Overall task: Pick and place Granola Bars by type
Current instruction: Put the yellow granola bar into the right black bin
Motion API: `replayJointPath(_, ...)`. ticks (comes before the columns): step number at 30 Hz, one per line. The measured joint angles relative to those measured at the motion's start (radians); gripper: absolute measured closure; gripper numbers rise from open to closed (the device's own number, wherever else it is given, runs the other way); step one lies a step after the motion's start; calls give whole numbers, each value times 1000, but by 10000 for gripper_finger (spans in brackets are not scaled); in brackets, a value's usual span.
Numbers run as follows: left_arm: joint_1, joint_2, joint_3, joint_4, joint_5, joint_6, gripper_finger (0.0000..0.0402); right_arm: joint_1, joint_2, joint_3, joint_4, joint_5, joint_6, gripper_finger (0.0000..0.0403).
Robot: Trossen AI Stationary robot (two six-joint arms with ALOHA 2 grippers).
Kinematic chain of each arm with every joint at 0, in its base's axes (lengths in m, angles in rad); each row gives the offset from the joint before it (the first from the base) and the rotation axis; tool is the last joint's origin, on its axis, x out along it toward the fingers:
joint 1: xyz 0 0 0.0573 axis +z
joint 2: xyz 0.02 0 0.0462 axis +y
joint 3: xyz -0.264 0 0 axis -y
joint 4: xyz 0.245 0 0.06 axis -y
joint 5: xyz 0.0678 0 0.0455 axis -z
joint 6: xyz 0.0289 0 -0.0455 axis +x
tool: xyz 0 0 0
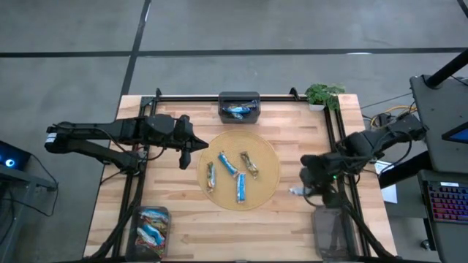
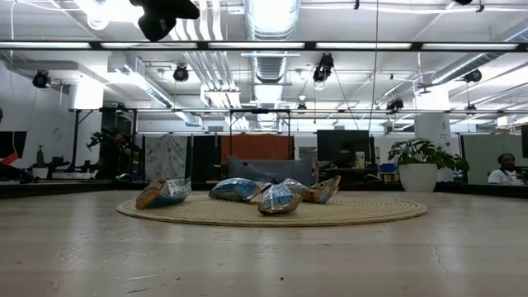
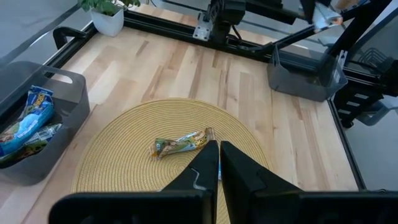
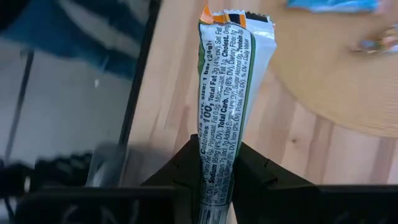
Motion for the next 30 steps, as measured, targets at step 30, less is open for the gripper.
replayJointPath(30, 0, 0, 0, 1, -1, -28, 401, 480, 170, -2, -20, 5, 536, 351)
